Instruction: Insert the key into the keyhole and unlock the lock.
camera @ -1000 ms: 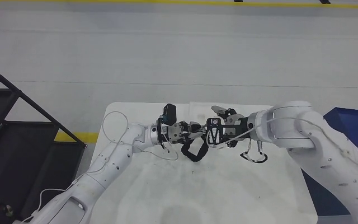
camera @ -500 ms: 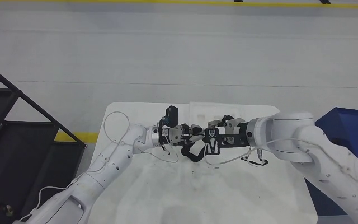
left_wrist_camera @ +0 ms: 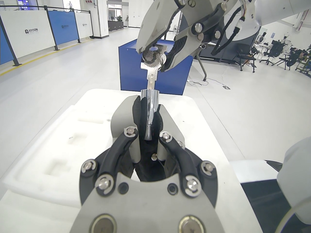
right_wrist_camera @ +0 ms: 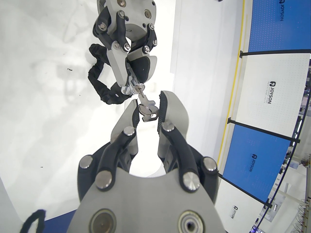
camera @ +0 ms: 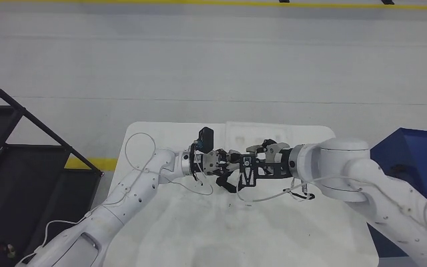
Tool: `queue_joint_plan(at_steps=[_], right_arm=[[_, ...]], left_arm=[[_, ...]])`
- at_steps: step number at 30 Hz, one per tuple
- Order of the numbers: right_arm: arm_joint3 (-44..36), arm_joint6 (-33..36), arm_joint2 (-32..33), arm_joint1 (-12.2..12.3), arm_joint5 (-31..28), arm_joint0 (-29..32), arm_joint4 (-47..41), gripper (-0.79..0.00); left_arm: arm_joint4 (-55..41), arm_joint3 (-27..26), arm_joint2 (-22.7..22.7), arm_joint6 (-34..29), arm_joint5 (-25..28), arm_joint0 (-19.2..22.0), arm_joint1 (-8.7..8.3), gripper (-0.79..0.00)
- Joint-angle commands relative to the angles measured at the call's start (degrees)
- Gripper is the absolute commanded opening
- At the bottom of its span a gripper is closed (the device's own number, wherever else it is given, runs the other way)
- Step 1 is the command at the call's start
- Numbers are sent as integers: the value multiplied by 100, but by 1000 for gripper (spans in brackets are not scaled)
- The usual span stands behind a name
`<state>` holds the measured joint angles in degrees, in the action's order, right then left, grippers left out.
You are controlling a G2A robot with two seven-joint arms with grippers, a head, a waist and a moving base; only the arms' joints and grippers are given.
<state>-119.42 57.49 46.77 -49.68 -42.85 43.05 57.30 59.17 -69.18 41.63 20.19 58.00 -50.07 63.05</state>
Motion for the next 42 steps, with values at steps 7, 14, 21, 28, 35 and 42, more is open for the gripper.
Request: queue_joint_plan(at_steps=[7,14,21,28,35,42], right_arm=[[55,-61,174,25,85,95,-496,-785],[204,-23,242,27,133,75,-960,-785],[470,-167,384,27,294,63,-1588,-785],[682,40,388,15,543,5,-2131,-785],[973,61,382,-21,807,-76,-2907,-785],[1242,90,423,-51,1298,-109,-3583,-785]], left_arm=[[-35,22,-93,31,0,43,-19,-785],[-29,32,-172,85,0,78,-22,-785],[45,31,-204,113,0,118,-26,-785],[139,15,-199,148,0,132,-16,-785],[318,-20,-118,205,0,133,-7,-785],[564,-121,14,309,-17,65,5,-785]])
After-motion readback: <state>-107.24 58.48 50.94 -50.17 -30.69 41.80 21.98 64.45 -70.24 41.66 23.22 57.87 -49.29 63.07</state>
